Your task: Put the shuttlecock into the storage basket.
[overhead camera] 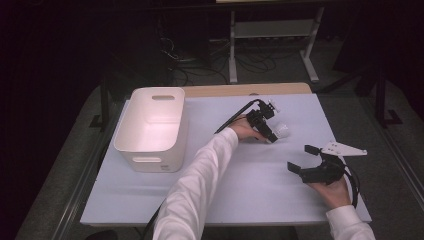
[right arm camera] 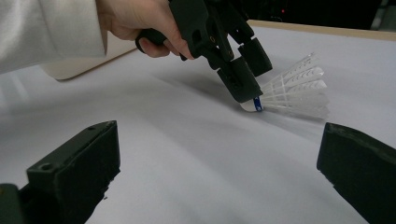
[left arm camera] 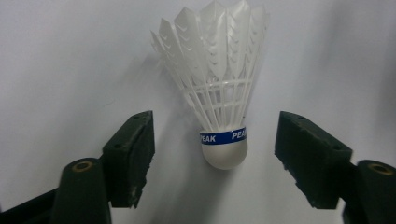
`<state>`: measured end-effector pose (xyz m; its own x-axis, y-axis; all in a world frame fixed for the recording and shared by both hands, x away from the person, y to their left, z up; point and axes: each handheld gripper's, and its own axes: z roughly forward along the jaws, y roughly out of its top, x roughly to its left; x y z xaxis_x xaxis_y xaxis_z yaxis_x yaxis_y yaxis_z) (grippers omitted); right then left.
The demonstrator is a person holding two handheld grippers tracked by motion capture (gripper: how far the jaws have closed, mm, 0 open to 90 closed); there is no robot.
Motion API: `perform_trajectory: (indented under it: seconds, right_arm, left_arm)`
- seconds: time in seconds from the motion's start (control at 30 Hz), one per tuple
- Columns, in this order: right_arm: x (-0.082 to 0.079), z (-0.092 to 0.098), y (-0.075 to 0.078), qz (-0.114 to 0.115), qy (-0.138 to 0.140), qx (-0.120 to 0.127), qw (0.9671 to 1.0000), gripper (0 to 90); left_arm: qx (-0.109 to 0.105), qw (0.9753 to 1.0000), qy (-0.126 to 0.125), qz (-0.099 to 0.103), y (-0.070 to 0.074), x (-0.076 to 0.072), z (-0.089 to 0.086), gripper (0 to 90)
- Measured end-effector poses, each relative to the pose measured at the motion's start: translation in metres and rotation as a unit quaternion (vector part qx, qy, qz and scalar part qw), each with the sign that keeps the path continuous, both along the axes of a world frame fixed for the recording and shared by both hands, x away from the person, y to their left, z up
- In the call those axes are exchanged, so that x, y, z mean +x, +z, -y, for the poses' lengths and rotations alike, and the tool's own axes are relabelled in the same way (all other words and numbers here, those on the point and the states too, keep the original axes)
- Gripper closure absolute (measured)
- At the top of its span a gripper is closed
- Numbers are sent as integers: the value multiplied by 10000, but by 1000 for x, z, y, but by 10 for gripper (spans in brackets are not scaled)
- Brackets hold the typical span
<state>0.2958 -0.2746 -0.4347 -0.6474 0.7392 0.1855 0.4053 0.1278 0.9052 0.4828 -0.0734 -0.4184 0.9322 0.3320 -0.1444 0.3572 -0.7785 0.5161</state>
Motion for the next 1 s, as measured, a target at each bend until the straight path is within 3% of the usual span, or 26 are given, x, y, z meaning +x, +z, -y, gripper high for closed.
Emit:
perform_trajectory:
  seconds: [0.1, 0.2, 0.53, 1.0]
  right_arm:
    - [0, 0, 0, 0, 2, -3, 10000, 0]
    - [0, 0, 0, -9, 6, -11, 10000, 0]
    - [0, 0, 0, 3, 9, -23, 10000, 0]
    - [0, 0, 0, 1, 16, -22, 10000, 0]
  left_arm:
    - [-2, 10000, -21, -1, -1, -1, 1, 328]
    - [175, 9998, 17, 104, -3, -2, 3, 382]
    - [269, 9995, -59, 169, -6, -9, 11, 479]
    - [161, 9994, -51, 308, -6, -12, 13, 607]
